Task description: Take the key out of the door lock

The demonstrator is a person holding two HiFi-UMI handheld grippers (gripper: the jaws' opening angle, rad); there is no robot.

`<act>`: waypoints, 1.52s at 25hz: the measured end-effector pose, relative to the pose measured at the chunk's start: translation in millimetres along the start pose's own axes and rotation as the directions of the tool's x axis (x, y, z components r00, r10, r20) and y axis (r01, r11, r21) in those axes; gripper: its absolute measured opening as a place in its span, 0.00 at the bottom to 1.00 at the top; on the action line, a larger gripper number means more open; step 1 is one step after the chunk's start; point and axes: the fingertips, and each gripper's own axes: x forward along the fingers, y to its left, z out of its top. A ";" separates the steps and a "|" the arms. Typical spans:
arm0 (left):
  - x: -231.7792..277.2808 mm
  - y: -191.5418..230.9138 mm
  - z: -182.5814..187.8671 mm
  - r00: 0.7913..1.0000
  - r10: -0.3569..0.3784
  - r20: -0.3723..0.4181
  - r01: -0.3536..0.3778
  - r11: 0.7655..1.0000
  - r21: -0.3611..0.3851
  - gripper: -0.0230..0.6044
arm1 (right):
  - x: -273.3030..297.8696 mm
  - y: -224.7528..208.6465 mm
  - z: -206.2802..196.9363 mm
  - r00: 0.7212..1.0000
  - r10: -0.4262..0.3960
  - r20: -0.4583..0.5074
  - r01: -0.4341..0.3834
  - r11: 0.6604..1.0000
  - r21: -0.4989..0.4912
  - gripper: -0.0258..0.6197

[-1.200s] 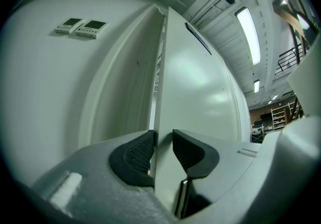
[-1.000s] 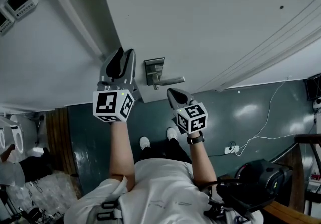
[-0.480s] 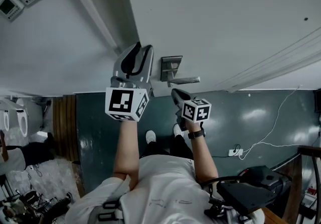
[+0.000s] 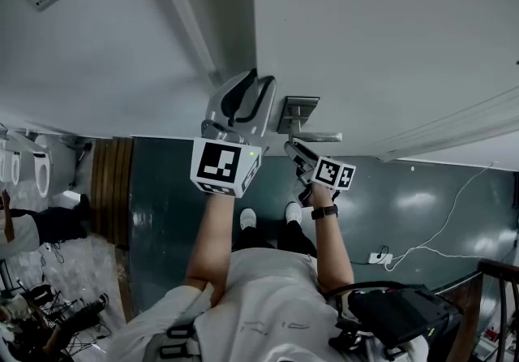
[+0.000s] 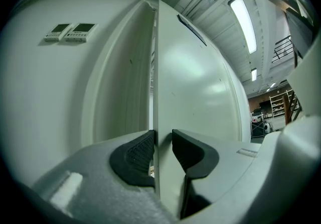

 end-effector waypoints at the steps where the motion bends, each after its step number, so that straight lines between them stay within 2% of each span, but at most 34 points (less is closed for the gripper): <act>1: 0.0 0.0 -0.6 1.000 -0.001 -0.006 0.001 1.000 -0.005 0.22 | 1.9 1.3 4.7 1.000 0.019 0.016 -0.020 0.999 0.031 0.34; 4: 0.4 -0.6 -1.1 1.000 -0.007 -0.019 0.007 1.000 -0.009 0.22 | 5.7 3.5 15.1 0.998 0.039 0.054 -0.044 0.995 0.089 0.30; 6: 0.7 -0.7 -1.2 1.000 -0.003 -0.020 0.003 1.000 -0.003 0.22 | 6.3 3.2 20.1 0.995 0.049 0.087 -0.061 0.989 0.138 0.13; 8: 0.7 -0.3 -1.8 1.000 0.006 -0.019 -0.006 1.000 0.004 0.22 | 7.7 0.4 21.2 0.990 0.086 0.109 -0.106 0.974 0.198 0.12; 10: 0.9 0.2 -2.3 1.000 0.011 -0.017 -0.011 1.000 0.000 0.22 | 8.0 -3.2 21.2 0.979 0.139 0.148 -0.179 0.935 0.305 0.10; 12: 1.0 0.2 -1.8 1.000 0.014 -0.017 -0.014 1.000 -0.017 0.22 | 6.8 -5.2 20.7 0.957 0.194 0.217 -0.270 0.872 0.409 0.09; 14: 0.4 0.3 -1.2 1.000 0.022 -0.022 -0.022 0.999 -0.026 0.22 | 5.4 -5.1 19.5 0.935 0.219 0.279 -0.330 0.823 0.462 0.09; 15: 0.5 0.7 -1.2 0.999 0.026 -0.024 -0.027 0.999 -0.028 0.22 | 5.2 -5.5 19.3 0.931 0.216 0.295 -0.338 0.815 0.470 0.09; 21: 0.2 2.3 -2.7 0.999 0.044 -0.030 -0.045 0.999 -0.029 0.22 | 5.2 -8.4 18.0 0.934 0.169 0.316 -0.312 0.815 0.489 0.09; 27: -0.8 1.7 -3.9 0.998 0.044 -0.041 -0.045 0.999 -0.029 0.22 | 1.8 -9.2 16.0 0.941 0.131 0.312 -0.274 0.835 0.477 0.09; 34: -7.2 -0.9 -5.1 0.998 0.038 -0.057 -0.040 0.999 -0.029 0.22 | -4.0 -9.7 9.6 0.930 0.133 0.344 -0.293 0.831 0.472 0.08; 38: -9.5 -1.8 -6.5 0.998 0.030 -0.063 -0.033 0.999 -0.038 0.22 | -11.1 -7.9 1.1 0.922 0.188 0.338 -0.330 0.840 0.432 0.08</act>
